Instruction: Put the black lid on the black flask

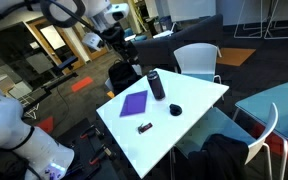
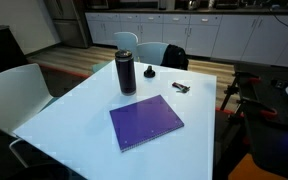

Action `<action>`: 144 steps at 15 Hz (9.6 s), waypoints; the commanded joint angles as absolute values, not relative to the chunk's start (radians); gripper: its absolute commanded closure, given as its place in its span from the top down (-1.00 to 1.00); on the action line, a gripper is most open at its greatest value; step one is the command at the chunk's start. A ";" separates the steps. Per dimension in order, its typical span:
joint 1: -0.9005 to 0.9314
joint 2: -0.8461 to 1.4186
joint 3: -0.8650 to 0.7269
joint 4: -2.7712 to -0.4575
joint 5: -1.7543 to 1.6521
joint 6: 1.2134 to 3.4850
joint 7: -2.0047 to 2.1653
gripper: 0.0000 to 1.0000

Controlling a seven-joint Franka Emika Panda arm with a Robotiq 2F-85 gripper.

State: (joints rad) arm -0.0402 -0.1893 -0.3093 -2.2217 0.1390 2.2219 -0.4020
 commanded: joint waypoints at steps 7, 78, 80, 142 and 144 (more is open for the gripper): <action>-0.135 0.117 -0.207 -2.128 0.193 2.291 -0.270 1.00; -0.048 0.382 -0.143 -1.872 0.227 2.417 0.714 -0.88; -0.035 0.371 -0.122 -1.863 0.233 2.405 0.702 -0.88; 0.067 0.437 -0.061 -1.747 0.142 2.394 0.676 1.00; 0.059 0.409 -0.060 -1.756 0.145 2.396 0.669 1.00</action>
